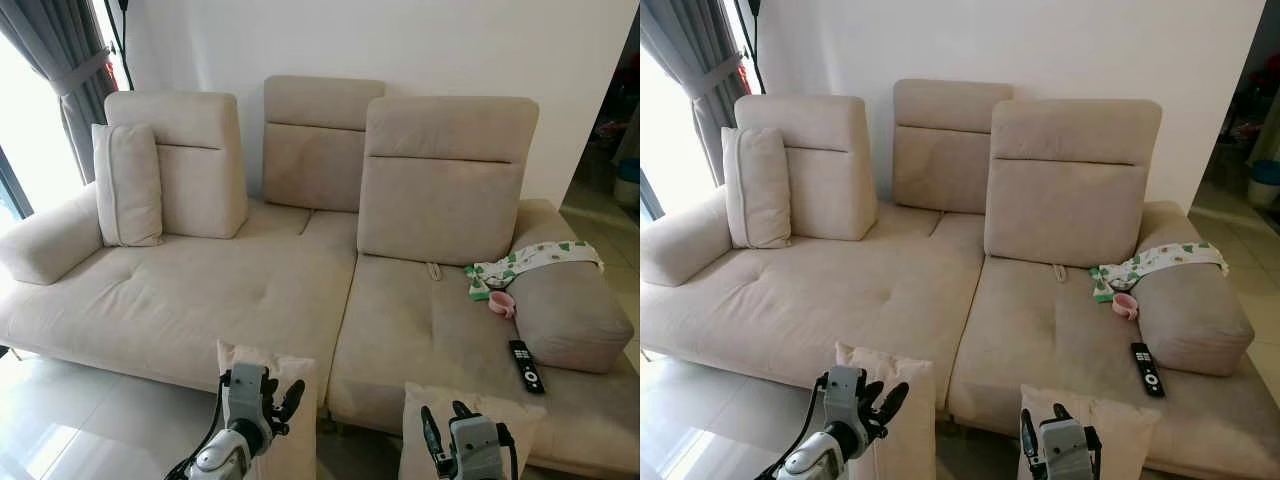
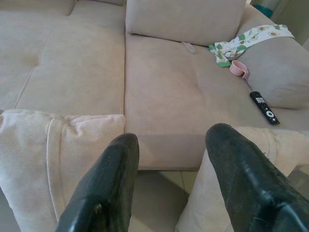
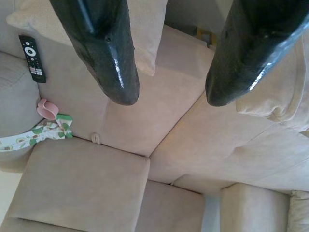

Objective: Move the pillow to the sofa from floor

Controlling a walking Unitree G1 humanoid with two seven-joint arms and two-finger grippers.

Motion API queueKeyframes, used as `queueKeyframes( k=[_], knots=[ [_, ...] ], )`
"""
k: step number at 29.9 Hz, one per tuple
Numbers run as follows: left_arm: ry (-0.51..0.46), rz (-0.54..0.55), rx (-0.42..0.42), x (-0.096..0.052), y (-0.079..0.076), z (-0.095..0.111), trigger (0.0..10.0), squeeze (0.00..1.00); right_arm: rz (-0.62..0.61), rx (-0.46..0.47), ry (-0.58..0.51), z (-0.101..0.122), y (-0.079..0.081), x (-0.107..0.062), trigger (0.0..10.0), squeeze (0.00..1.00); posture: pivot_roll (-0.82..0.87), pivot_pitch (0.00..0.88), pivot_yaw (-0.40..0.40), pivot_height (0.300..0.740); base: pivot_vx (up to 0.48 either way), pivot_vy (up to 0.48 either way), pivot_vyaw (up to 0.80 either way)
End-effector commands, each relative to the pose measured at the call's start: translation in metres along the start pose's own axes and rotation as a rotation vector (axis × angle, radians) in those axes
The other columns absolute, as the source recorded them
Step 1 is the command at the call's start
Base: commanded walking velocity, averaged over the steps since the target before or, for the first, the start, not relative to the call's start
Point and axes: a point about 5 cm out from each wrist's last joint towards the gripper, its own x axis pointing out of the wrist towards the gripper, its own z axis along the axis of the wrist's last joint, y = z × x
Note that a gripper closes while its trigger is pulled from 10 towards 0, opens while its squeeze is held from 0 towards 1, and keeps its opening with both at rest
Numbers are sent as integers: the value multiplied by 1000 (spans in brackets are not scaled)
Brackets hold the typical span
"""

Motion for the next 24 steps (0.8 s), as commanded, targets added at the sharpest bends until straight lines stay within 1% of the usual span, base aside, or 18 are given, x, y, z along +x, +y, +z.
queueKeyframes(
  k=[1, 12, 24],
  knots=[
    [21, 8, -3, -4, 2, -6, 10000, 0, 11, 7, 6, -4, 4, -3, 10000, 0, -5, 0, 57, 740, 0, 352, 0],
    [29, -3, 10, -3, 2, -6, 10000, 0, 12, 11, 2, -4, 5, -1, 10000, 0, -7, 0, 63, 740, 0, 338, 0],
    [35, -6, 20, -4, 2, -7, 10000, 0, 15, 11, -3, -4, 7, -1, 10000, 0, -6, 0, 63, 740, 0, 289, 0]
  ],
)
